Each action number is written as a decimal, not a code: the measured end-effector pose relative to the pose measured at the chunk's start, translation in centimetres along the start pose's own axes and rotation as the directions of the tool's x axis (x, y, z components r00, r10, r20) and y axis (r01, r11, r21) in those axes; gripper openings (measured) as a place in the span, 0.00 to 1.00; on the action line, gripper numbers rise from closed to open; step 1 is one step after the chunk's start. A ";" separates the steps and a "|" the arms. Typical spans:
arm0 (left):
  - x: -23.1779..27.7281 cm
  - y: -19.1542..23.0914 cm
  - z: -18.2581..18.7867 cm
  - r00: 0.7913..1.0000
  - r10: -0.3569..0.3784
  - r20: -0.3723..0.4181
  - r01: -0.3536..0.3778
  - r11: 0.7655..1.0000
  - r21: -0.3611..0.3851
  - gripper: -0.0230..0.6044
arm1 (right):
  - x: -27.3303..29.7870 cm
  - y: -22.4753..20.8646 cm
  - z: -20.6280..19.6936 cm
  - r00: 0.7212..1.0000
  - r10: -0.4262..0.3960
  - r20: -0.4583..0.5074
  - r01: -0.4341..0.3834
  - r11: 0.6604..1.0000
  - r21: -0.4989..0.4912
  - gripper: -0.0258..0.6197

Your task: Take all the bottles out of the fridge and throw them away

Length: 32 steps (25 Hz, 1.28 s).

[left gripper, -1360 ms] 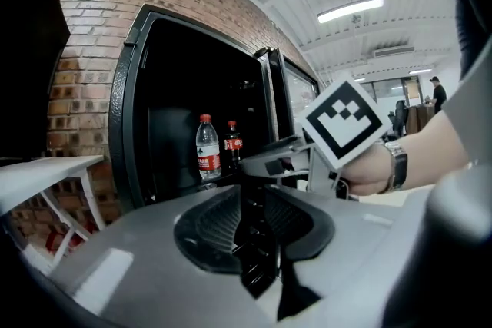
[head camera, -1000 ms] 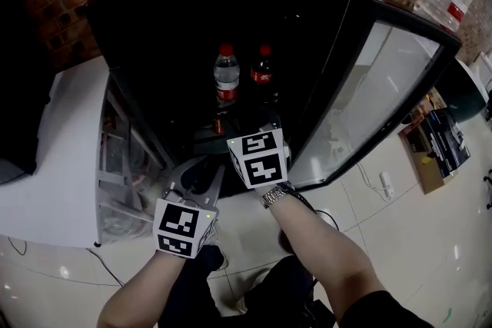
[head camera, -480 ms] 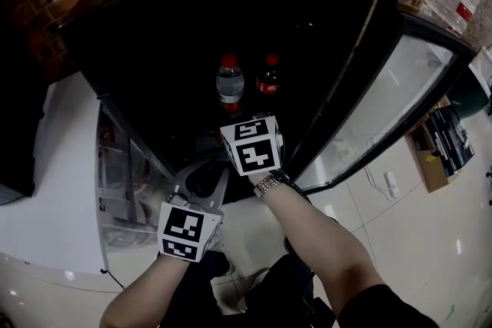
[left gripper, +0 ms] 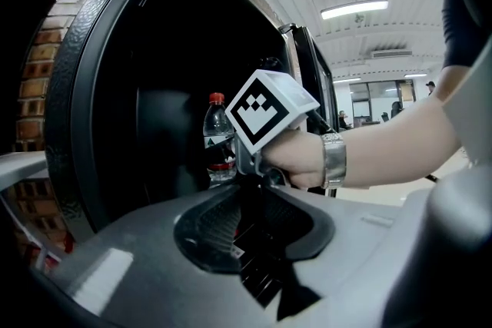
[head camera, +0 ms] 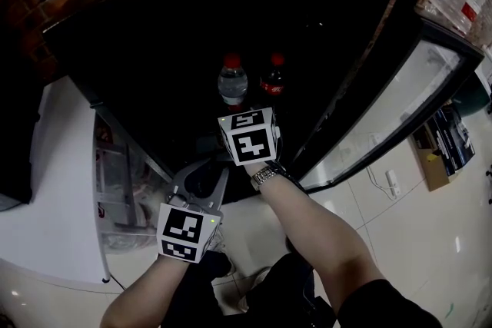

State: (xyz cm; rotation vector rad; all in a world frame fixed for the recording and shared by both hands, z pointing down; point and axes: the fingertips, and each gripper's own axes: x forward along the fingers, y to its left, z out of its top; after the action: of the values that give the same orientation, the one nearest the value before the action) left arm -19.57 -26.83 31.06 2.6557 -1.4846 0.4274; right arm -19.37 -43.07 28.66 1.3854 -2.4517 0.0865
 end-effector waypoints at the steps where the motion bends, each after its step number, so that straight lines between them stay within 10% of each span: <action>1: 0.1 0.1 -0.1 1.000 0.001 -0.002 -0.001 1.000 -0.003 0.18 | 0.0 0.0 0.0 1.000 -0.001 -0.001 0.001 1.000 0.001 0.52; 17: -2.2 -2.2 1.5 0.999 0.010 0.034 -0.010 1.000 -0.005 0.18 | -6.6 0.1 -1.6 1.000 -0.010 -0.004 0.010 1.000 -0.004 0.49; 32: -5.5 -14.5 -0.5 0.998 -0.048 0.029 0.049 0.998 -0.035 0.18 | -23.7 -0.8 -9.2 0.997 -0.059 -0.052 0.059 0.998 0.004 0.49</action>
State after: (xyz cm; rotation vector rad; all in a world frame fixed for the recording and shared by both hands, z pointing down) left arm -10.17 -14.45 31.08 2.6746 -1.4179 0.3572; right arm -5.12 -22.09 29.99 1.4386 -2.3682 0.1134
